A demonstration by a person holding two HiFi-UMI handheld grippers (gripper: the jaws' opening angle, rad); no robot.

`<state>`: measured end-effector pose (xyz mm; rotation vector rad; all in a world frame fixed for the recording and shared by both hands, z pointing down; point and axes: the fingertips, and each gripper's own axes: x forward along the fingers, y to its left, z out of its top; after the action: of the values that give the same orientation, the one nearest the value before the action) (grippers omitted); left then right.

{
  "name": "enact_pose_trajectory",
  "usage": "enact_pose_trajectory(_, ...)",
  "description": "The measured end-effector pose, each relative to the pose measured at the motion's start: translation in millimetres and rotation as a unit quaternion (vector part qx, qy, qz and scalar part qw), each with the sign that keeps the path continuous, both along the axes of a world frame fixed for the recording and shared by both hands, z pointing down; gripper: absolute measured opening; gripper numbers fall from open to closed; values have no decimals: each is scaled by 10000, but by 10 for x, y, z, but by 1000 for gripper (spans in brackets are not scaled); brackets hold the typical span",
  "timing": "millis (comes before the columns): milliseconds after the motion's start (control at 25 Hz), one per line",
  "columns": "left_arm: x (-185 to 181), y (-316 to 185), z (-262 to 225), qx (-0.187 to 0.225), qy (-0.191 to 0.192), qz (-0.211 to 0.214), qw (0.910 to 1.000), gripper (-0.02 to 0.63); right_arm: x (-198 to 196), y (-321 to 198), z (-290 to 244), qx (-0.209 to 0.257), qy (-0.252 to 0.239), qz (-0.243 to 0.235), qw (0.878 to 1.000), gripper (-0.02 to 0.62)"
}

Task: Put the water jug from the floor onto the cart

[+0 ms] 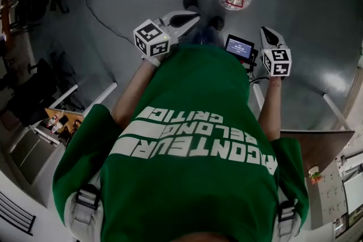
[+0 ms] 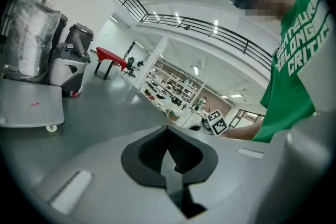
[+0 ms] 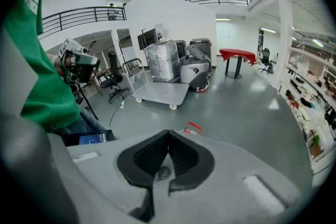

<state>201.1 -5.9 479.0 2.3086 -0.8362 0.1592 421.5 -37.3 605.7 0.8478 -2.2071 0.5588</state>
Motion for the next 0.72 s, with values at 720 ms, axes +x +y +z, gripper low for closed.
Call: enact_pose_trajectory(720,110,-157,236,-220,-36,199,9996,9,-74,-164,292,-257,35,-157,9995,-6)
